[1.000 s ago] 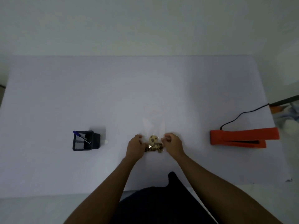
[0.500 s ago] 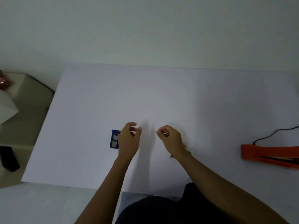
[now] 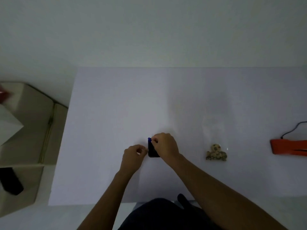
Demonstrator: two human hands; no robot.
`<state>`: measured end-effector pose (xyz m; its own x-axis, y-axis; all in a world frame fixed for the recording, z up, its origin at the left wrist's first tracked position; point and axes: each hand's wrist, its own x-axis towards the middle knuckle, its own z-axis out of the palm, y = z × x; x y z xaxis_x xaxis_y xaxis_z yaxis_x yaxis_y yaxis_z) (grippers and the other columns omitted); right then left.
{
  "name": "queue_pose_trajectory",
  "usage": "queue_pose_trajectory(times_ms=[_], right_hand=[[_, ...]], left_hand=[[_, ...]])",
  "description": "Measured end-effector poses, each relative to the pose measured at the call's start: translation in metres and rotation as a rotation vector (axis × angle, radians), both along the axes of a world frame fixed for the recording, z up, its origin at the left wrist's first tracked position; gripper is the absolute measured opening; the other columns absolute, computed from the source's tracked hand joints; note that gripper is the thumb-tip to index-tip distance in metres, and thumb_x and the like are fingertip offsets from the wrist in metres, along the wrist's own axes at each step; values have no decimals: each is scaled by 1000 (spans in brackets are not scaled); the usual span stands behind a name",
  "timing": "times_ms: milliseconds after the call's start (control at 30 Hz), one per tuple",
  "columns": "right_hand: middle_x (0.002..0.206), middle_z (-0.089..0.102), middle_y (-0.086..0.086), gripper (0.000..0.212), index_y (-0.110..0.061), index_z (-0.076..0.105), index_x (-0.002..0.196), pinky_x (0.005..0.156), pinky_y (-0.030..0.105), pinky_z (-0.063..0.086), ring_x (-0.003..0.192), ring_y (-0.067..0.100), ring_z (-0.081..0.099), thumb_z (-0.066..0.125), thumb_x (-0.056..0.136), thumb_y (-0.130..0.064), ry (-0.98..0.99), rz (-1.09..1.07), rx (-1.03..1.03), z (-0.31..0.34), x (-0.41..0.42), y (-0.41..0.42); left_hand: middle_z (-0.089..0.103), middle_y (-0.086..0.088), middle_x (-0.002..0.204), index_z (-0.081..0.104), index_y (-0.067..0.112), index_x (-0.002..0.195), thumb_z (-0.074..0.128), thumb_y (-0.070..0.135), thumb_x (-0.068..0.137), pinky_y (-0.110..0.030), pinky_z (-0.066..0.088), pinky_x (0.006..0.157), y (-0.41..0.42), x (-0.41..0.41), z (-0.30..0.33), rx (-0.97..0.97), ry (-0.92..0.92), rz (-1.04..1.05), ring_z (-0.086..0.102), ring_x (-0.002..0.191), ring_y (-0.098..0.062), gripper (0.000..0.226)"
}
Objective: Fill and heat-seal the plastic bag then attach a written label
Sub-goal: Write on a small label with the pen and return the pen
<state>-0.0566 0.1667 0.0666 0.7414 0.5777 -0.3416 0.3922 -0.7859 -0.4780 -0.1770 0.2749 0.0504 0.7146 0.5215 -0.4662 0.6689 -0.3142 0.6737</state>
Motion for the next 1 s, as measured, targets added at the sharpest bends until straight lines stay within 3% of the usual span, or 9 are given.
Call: queue_pose_trajectory(times_ms=[267, 467, 600, 700, 833, 933, 1000], right_hand=[[77, 72, 7, 11, -11, 73, 82, 64, 35, 58, 68, 22, 67, 63, 86, -15, -12, 12, -120, -5, 0, 8], [80, 70, 7, 15, -9, 69, 80, 66, 36, 55, 73, 22, 64, 66, 88, -22, -27, 21, -32, -18, -3, 2], [82, 74, 4, 14, -11, 71, 89, 68, 36, 57, 72, 18, 66, 65, 91, -23, -31, -80, 219, -16, -3, -7], [89, 76, 1, 17, -10, 72, 106, 68, 24, 57, 72, 9, 67, 67, 92, -19, 19, -293, 490, 5, 0, -13], [95, 75, 2, 27, -15, 64, 118, 60, 24, 55, 66, 11, 66, 70, 92, -17, 145, -613, 760, 31, 6, -19], [91, 75, 13, 36, -23, 53, 122, 53, 24, 50, 57, 18, 56, 70, 92, -15, 327, -792, 924, 47, 10, -30], [91, 75, 17, 22, -17, 57, 113, 46, 26, 43, 54, 18, 48, 65, 94, -9, 434, -865, 969, 51, 12, -37]], left_hand=[[74, 1, 77, 77, 15, 90, 65, 29, 92, -30, 59, 68, -6, 7, -5, -31, -23, -103, 67, 61, -11, 18], [72, -7, 66, 76, 4, 79, 64, 18, 91, -18, 53, 61, -13, 18, 0, -75, 17, -85, 68, 58, -18, 22], [72, -8, 64, 74, 1, 75, 62, 12, 89, -29, 58, 64, -10, 26, 7, -48, 16, -52, 68, 59, -23, 22], [71, -8, 63, 74, 2, 71, 64, 12, 86, -32, 59, 62, 0, 29, 10, -5, 8, -51, 68, 58, -23, 20], [70, -10, 61, 73, 0, 70, 65, 13, 84, -38, 61, 60, 21, 33, 13, 26, 12, -16, 69, 59, -24, 20], [69, -9, 60, 72, 2, 69, 66, 13, 84, -34, 58, 56, 38, 39, 17, 51, 1, 22, 67, 56, -22, 20], [69, -5, 58, 72, 5, 67, 66, 13, 83, -27, 55, 55, 49, 43, 19, 80, 1, 36, 64, 53, -16, 19]])
